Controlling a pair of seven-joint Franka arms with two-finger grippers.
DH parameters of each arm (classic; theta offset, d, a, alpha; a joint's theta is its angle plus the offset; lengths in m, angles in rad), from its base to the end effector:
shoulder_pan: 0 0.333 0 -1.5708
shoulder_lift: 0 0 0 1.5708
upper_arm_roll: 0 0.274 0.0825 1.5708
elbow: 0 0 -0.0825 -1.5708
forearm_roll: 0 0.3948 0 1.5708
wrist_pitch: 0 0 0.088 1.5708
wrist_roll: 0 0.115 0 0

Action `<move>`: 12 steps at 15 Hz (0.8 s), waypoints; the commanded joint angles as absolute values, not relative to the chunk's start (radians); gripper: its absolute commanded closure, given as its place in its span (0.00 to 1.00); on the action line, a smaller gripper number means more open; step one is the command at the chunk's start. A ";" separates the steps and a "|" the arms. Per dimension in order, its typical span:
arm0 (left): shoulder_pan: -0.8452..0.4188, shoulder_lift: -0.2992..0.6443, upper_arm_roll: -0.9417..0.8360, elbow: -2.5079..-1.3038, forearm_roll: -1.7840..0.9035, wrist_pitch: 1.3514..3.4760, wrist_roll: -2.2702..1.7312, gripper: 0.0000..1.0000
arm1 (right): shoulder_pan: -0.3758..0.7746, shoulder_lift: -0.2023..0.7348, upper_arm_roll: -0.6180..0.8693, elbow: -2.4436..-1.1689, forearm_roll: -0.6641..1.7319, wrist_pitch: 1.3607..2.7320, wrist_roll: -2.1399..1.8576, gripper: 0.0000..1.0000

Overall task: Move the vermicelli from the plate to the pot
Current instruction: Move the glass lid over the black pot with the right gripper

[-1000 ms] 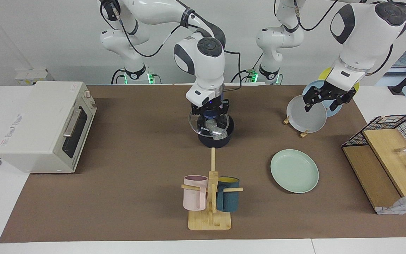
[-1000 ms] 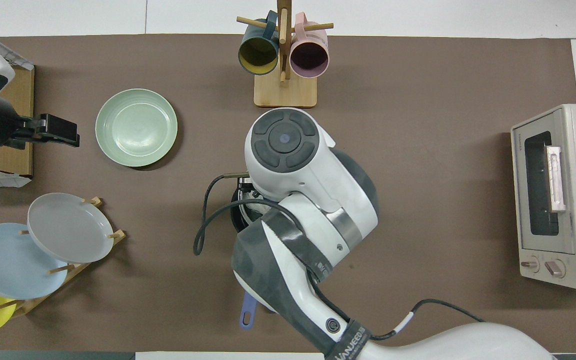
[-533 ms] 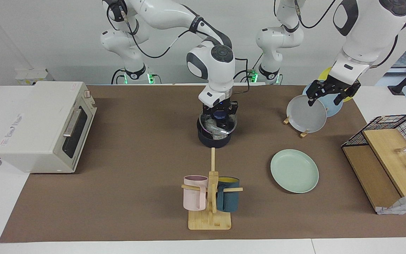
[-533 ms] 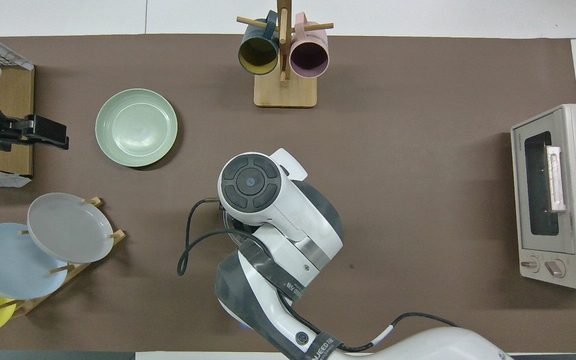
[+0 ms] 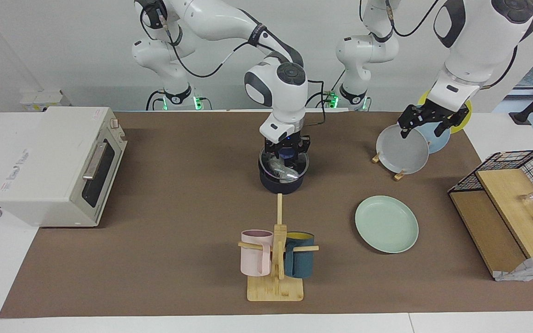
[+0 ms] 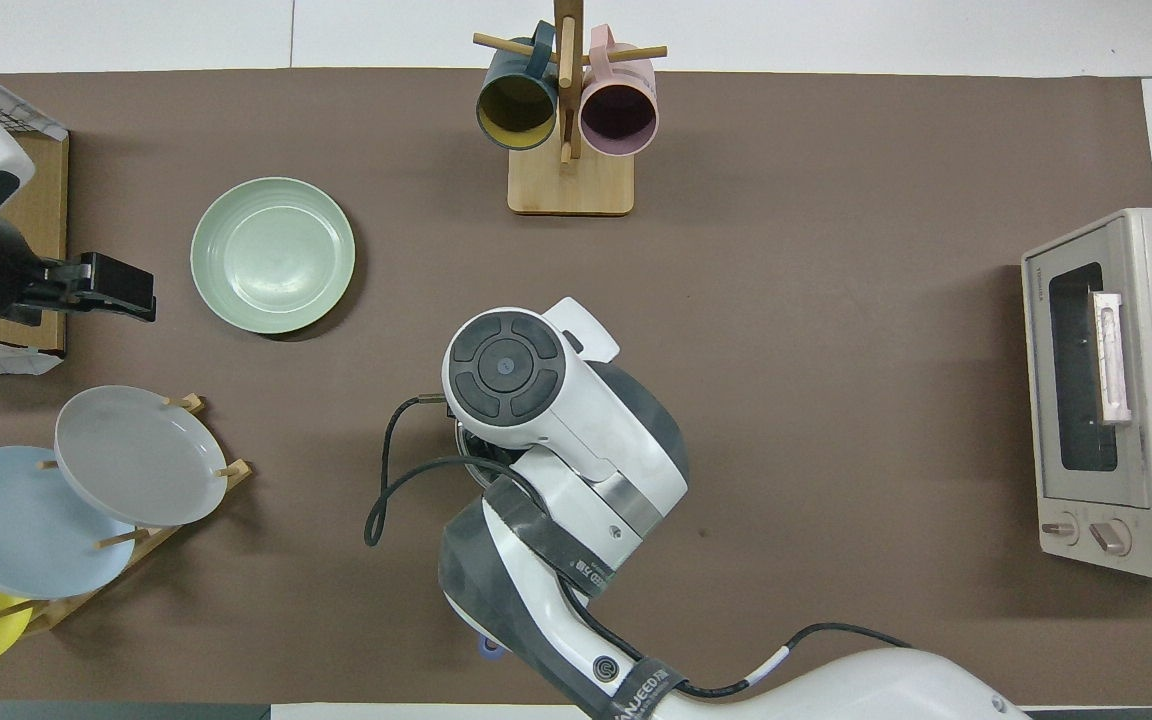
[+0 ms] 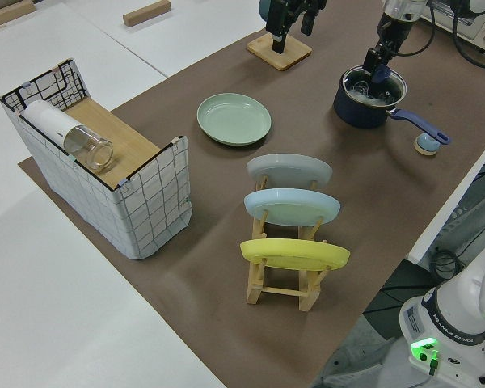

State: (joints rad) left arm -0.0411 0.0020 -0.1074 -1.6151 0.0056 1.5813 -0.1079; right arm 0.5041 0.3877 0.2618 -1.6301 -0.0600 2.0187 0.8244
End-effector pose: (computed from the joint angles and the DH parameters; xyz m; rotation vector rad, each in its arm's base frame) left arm 0.5590 -0.0829 0.5529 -3.1305 0.0638 0.0545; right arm 0.4878 0.4440 0.3518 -3.0995 0.0809 0.0325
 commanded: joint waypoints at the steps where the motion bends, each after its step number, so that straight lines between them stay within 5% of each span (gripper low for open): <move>1: -0.063 -0.032 -0.094 -1.658 -0.018 1.598 -0.158 0.00 | 0.500 0.376 0.268 -1.654 -0.072 2.045 0.856 0.36; 12: -0.064 -0.038 -0.094 -1.666 -0.015 1.603 -0.129 0.00 | 0.497 0.376 0.267 -1.674 -0.071 2.109 0.874 0.30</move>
